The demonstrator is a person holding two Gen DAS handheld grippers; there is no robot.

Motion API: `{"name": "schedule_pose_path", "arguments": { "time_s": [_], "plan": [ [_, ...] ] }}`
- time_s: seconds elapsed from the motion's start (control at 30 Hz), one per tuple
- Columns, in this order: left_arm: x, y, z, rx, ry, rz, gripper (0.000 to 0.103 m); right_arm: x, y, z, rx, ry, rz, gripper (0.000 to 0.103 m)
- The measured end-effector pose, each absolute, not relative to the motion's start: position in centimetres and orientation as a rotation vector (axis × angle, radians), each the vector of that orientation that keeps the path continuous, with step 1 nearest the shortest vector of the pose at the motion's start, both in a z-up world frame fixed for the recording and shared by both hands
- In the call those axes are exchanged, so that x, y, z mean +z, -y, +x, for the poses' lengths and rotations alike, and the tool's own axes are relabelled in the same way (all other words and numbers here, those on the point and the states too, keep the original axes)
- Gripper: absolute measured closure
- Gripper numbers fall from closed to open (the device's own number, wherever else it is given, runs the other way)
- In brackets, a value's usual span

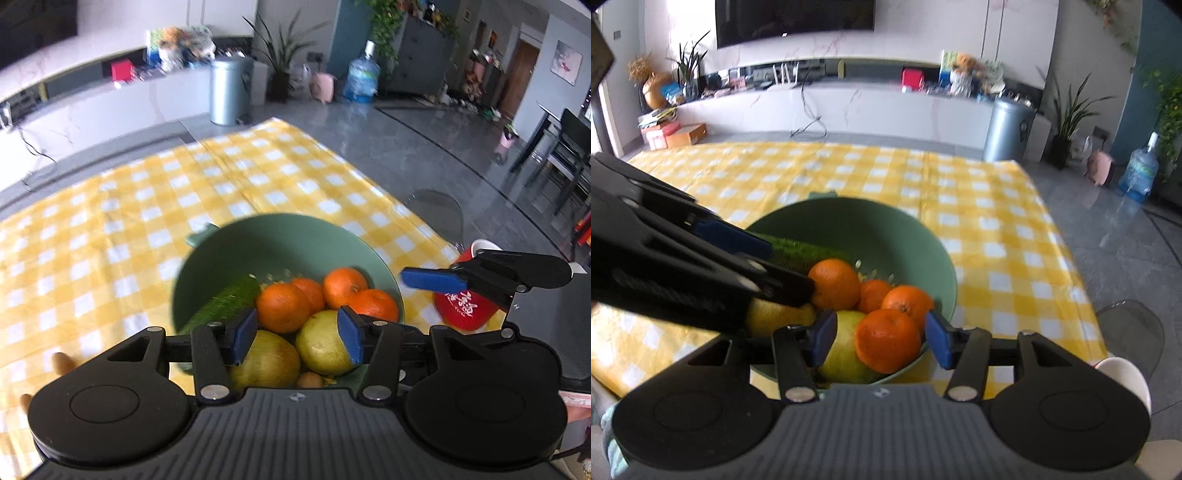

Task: Organize fruits
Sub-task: 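Open both grippers to release the kiwi and mandarin, then withdraw both grippers from the colander toward the remaining kiwis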

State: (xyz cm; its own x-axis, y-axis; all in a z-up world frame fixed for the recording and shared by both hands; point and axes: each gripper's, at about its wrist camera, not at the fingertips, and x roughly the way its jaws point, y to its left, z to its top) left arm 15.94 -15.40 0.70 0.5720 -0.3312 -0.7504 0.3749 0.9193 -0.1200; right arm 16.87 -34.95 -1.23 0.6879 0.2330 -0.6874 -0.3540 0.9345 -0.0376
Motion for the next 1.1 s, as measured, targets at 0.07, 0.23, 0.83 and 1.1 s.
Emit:
{"name": "schedule_pose_path", "arguments": {
  "time_s": [0.07, 0.23, 0.83, 1.1],
  "plan": [
    [1.6, 14.7, 15.2, -0.386, -0.845, 0.055, 0.039, -0.7, 34.8, 16.3, 0.302, -0.704, -0.183, 0.042],
    [3.1, 12.5, 13.6, -0.331, -0.803, 0.038, 0.038, 0.5, 34.3, 14.9, 0.265, -0.65, -0.126, 0.036],
    [3.3, 4.2, 8.8, -0.184, -0.718, 0.002, 0.037, 0.7, 25.3, 8.9, 0.382, -0.56, 0.061, 0.03],
    [2.4, 1.1, 8.5, -0.125, -0.704, -0.051, 0.037, -1.2, 21.6, 8.8, 0.447, -0.599, 0.009, 0.03]
  ]
}}
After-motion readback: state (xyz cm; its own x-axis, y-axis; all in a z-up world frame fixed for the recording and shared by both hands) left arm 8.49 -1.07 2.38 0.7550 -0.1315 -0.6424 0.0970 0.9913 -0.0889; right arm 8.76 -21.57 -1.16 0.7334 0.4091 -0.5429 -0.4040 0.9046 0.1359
